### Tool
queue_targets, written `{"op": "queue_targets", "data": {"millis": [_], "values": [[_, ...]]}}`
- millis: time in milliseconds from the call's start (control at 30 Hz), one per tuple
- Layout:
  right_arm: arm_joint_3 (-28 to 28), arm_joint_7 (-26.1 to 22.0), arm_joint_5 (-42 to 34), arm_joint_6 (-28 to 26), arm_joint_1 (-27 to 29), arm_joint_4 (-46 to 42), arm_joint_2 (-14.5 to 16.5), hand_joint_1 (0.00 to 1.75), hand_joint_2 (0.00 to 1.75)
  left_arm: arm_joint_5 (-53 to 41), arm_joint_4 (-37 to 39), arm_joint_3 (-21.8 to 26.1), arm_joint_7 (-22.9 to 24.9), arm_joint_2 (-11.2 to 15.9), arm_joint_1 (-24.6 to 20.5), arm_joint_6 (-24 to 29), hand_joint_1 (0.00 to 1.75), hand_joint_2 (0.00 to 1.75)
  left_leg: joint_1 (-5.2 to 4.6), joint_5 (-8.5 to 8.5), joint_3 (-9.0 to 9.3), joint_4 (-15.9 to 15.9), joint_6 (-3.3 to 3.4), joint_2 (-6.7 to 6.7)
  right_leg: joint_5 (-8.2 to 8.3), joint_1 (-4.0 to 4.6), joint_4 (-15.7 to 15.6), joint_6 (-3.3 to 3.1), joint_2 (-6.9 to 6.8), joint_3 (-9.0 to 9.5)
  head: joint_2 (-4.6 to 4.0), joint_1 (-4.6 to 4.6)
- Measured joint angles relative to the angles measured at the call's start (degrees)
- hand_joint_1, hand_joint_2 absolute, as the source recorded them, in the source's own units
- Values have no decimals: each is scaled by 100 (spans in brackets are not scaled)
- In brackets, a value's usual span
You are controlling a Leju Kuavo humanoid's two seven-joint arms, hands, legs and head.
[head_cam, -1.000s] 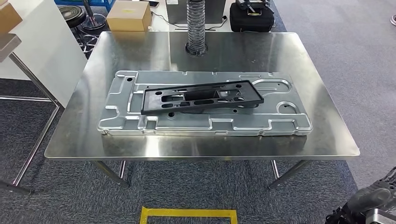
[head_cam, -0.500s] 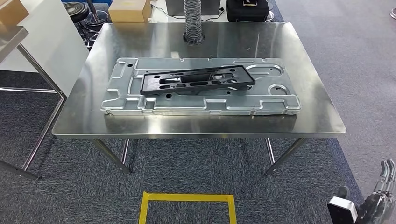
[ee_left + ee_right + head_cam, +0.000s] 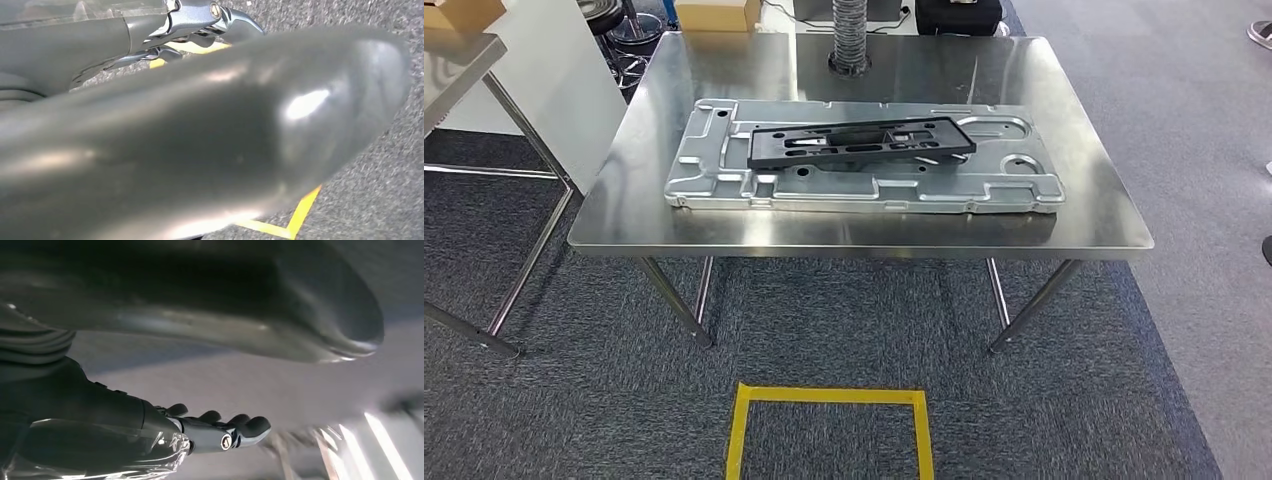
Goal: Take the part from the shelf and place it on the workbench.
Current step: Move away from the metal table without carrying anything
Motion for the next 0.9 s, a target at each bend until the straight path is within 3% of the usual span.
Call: {"op": "queue_targets", "data": {"millis": [33,67,133,167,200,267,300,333,367,433,500,567,633,667,733,800,833,867,900], "values": [[-68,192,33,107,-50,268,-22,0,0,-4,0,-13,10,-13,-11,-8,0,0,0,44,-23,9,-31,14,-77,22,-304,-36,1,184,0,1],[-142,402,50,259,-87,509,-37,0,0,-12,0,-32,25,-18,-20,-14,0,0,2,92,-37,4,-63,26,-118,43,-456,-65,1,253,0,0],[-295,784,39,593,-131,903,-39,0,0,-33,0,-82,55,-21,-25,-21,0,0,8,116,-89,15,-133,24,-23,33,-508,-126,-2,178,0,8],[-370,950,24,745,-153,1058,-34,0,0,-42,0,-106,66,-24,-17,-24,0,0,10,-8,-139,102,-164,11,49,20,-522,-161,-1,112,0,2],[-440,1092,6,879,-179,1204,-23,0,0,-48,0,-127,75,-27,-8,-28,0,0,15,-248,-212,301,-193,-3,128,5,-532,-193,4,26,0,-5],[-559,1344,-22,1124,-219,1443,7,0,0,-52,0,-161,89,-33,-5,-36,0,0,41,-862,-367,986,-233,-17,265,14,-508,-235,27,-164,-1,-24],[-607,1461,-25,1230,-230,1541,24,0,0,-56,0,-181,91,-34,-9,-40,0,0,48,-1046,-414,1348,-247,-17,331,21,-489,-242,36,-265,-1,-28],[-647,1588,-6,1330,-240,1629,42,0,0,-63,0,-206,91,-33,-14,-44,0,0,50,-1069,-398,1585,-255,-17,395,29,-463,-245,45,-369,-1,-27],[-675,1709,29,1422,-250,1707,59,0,0,-76,0,-231,91,-33,-17,-49,0,0,51,-956,-305,1642,-255,-19,453,34,-430,-243,52,-475,-1,-28],[-700,1906,119,1597,-265,1839,94,0,0,-101,0,-269,91,-33,-24,-62,0,0,51,-615,141,1175,-228,-31,551,40,-347,-223,71,-673,0,-29],[-701,2018,206,1776,-277,1938,129,0,0,-114,0,-287,90,-28,-42,-83,0,0,36,-625,743,276,-169,-70,633,53,-273,-180,82,-805,0,-26],[-700,2092,298,1968,-297,2019,153,0,0,-121,0,-313,82,-24,-50,-109,0,0,8,-755,1026,-242,-108,-98,735,49,-266,-122,81,-848,0,-33],[-699,2140,378,2126,-310,2081,163,0,0,-122,0,-349,73,-29,-42,-122,0,0,13,-660,964,-297,-35,-78,810,41,-289,-56,95,-880,0,-53],[-697,2162,407,2183,-313,2106,168,0,0,-122,0,-366,69,-33,-43,-125,0,0,27,-591,905,-314,9,-60,716,41,-228,-27,101,-928,0,-55],[-696,2193,452,2267,-316,2147,178,0,0,-118,0,-392,57,-39,-43,-125,0,0,50,-445,749,-331,76,-22,201,24,209,24,104,-1083,0,-30],[-695,2212,496,2330,-326,2180,186,0,0,-109,0,-404,46,-38,-34,-125,0,0,45,-325,570,-303,90,2,-347,-3,979,68,89,-1242,0,-3],[-693,2223,523,2356,-333,2197,190,0,0,-106,0,-407,42,-37,-32,-124,0,0,45,-269,476,-277,83,12,-422,-18,1292,85,83,-1265,0,-1],[-689,2239,552,2381,-339,2212,194,0,0,-104,0,-409,40,-37,-32,-123,0,0,46,-214,375,-240,71,21,-353,-33,1455,97,75,-1212,0,0],[-681,2252,582,2403,-343,2224,197,0,0,-102,0,-410,39,-37,-32,-123,0,0,50,-166,272,-196,56,26,-179,-46,1393,104,66,-1056,0,4]]}}
